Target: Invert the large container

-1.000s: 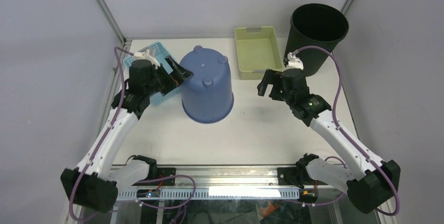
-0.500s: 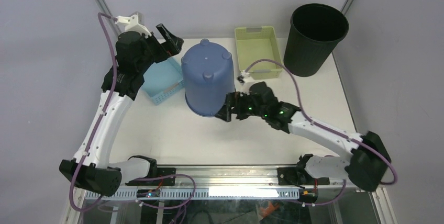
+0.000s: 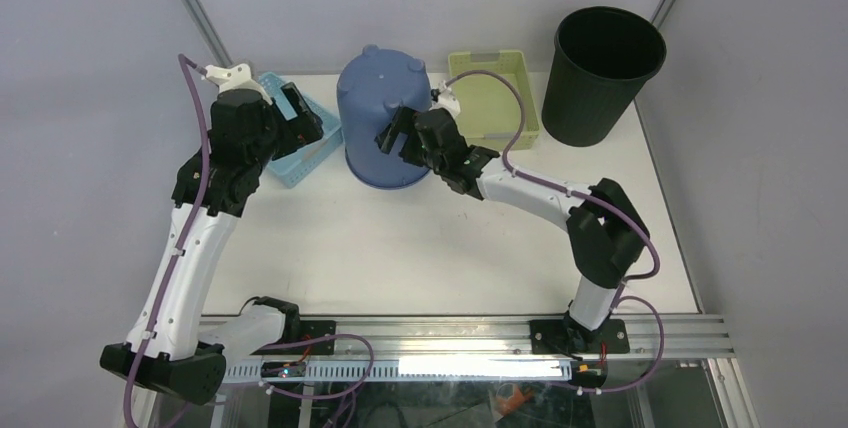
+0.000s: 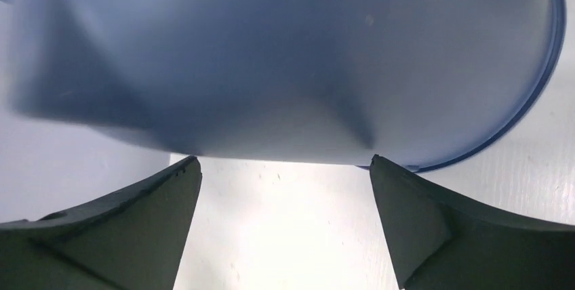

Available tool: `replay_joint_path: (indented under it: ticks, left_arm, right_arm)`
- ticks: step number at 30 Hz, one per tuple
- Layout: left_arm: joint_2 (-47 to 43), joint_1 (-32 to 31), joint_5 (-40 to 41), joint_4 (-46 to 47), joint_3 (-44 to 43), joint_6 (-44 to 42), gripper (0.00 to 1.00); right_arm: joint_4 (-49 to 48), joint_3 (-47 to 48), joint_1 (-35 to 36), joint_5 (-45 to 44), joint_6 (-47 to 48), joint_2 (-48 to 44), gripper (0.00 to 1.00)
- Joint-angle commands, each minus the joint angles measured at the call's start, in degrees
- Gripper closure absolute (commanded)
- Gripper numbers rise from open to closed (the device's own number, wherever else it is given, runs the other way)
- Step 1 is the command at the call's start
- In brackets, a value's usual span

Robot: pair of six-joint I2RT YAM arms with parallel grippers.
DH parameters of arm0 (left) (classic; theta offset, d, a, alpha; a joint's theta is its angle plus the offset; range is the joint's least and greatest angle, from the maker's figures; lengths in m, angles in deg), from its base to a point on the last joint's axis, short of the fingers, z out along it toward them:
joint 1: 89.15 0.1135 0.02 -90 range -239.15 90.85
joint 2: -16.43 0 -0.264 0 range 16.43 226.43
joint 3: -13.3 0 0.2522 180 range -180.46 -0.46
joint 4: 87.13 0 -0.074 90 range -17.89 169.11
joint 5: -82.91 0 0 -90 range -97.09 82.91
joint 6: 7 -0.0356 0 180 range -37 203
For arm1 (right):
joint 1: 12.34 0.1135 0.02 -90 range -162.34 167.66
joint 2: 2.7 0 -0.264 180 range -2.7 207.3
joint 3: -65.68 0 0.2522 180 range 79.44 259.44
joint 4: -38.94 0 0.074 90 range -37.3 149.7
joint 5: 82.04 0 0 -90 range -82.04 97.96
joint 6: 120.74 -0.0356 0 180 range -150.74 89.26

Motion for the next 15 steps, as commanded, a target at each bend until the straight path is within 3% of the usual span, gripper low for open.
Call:
replay_joint_path:
  ticks: [1, 7, 15]
  left_arm:
    - [0.35, 0.26, 3.25, -1.92, 1.53, -1.56, 0.01]
    - [3.99, 0.35, 1.64, -1.77, 4.22, -1.03, 0.01]
    - [8.06, 2.35, -0.03, 1.70, 8.22, -3.42, 0.01]
  right_arm:
    - [-0.74, 3.25, 0.22, -6.13, -0.59, -0.73, 0.01]
    - [-9.75, -6.00, 3.00, -4.54, -3.28, -3.04, 0.01]
    - [-9.80, 12.53, -3.12, -4.54, -3.28, 10.49, 0.01]
